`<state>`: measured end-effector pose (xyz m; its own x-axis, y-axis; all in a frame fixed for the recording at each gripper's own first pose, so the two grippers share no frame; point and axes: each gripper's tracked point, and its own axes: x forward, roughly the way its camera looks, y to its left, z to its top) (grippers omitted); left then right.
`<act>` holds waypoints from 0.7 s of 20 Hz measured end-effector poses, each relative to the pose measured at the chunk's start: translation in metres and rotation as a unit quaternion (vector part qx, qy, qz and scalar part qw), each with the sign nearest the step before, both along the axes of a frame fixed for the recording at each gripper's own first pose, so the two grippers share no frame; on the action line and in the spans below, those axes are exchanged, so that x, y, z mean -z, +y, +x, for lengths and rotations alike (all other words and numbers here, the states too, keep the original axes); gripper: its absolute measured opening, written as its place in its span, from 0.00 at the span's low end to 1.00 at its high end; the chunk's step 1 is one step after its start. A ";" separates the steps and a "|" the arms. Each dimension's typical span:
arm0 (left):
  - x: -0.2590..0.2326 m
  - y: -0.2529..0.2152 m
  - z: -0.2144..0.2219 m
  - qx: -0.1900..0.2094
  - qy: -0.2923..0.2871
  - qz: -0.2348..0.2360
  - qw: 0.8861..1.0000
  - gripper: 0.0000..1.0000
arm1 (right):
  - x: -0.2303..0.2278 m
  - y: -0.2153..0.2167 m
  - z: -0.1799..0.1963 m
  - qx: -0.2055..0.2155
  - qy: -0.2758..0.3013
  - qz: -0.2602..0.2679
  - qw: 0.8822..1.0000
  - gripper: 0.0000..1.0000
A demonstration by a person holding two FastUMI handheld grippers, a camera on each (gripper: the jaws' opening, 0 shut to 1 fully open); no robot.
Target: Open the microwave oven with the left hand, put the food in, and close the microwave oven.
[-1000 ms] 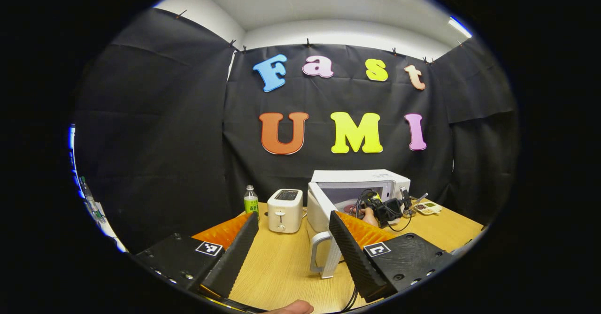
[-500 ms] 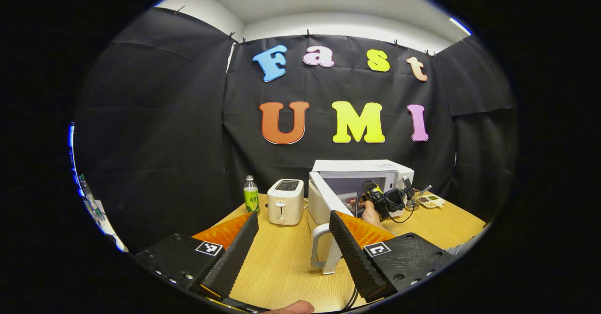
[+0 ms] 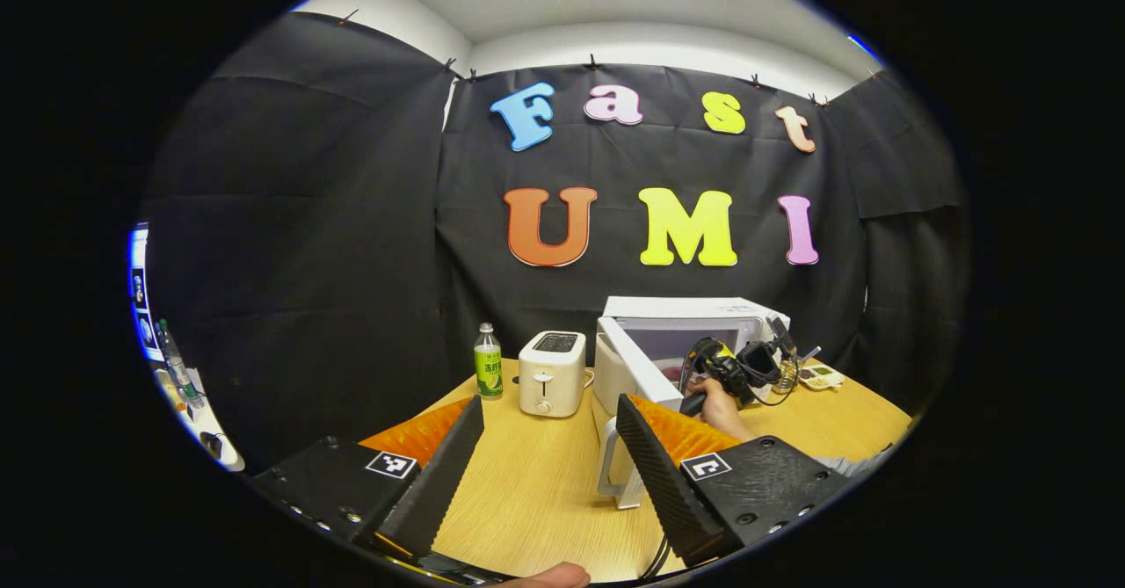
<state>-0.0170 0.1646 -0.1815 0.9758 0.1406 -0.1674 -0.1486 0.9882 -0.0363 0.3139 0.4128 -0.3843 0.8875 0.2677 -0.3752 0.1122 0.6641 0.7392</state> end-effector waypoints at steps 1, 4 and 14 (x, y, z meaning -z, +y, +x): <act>-0.001 -0.001 -0.001 0.000 -0.001 -0.003 1.000 0.94 | -0.009 -0.006 -0.003 -0.005 -0.013 -0.015 1.000 0.62; -0.005 -0.004 -0.007 0.002 -0.011 -0.010 1.000 0.93 | -0.036 -0.033 -0.005 -0.013 -0.064 -0.084 0.994 0.87; 0.002 0.020 0.004 -0.019 -0.026 0.012 0.999 0.93 | -0.128 -0.114 -0.064 -0.063 -0.195 -0.281 0.938 1.00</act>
<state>-0.0127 0.1842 -0.1835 0.9771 0.1809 -0.1122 -0.1845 0.9826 -0.0223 0.2499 0.2986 -0.2563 0.9613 0.2357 -0.1424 -0.1982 0.9512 0.2366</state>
